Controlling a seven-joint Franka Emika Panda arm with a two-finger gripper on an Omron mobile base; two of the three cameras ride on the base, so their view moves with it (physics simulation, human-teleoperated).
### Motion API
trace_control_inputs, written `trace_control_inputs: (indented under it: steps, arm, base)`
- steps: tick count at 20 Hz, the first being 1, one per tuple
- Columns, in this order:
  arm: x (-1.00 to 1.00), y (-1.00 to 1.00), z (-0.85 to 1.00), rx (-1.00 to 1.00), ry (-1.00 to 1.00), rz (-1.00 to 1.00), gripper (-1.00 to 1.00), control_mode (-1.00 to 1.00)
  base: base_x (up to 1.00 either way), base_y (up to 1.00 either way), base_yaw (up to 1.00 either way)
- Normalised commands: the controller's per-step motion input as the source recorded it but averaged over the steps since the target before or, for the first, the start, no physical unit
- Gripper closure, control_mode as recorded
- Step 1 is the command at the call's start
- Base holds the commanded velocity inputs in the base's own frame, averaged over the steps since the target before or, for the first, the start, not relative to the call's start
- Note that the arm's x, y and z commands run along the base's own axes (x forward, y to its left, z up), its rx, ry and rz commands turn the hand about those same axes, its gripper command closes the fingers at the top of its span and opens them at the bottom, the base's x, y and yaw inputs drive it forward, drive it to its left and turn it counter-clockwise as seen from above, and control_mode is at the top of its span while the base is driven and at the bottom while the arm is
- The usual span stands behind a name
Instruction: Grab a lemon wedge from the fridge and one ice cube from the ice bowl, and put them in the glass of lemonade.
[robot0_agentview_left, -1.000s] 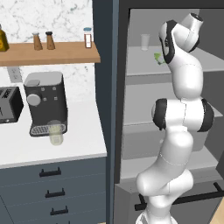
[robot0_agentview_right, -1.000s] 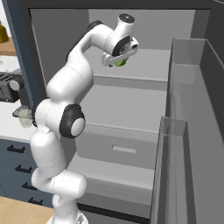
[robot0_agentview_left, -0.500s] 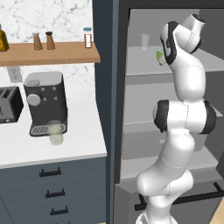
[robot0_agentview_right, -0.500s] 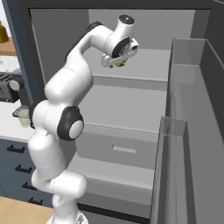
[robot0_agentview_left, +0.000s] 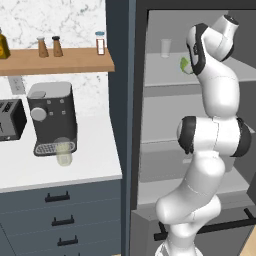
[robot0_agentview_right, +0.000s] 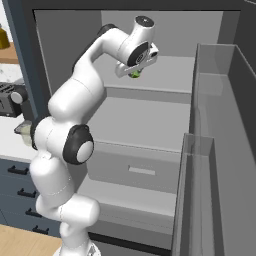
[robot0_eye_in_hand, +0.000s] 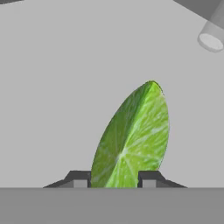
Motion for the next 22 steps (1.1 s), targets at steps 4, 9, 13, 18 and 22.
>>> trace_control_inputs:
  steps: [4,9,13,18,22]
  arm:
    - [-0.38,0.0,0.0,0.0,-0.01,0.0,1.0,-1.0]
    - [-0.97,0.0,0.05,0.0,-0.11,0.0,1.0,-1.0]
    - [-1.0,0.01,0.07,0.0,-0.13,-0.03,1.0,-1.0]
    - [-1.0,0.21,0.0,0.0,-0.11,-0.06,1.0,-1.0]
    - [-1.0,0.32,0.0,0.0,-0.09,-0.12,1.0,-1.0]
  base:
    - [0.0,0.0,0.0]
    - [0.0,0.0,0.0]
    - [0.0,0.0,0.0]
    - [0.0,0.0,0.0]
    - [0.0,0.0,0.0]
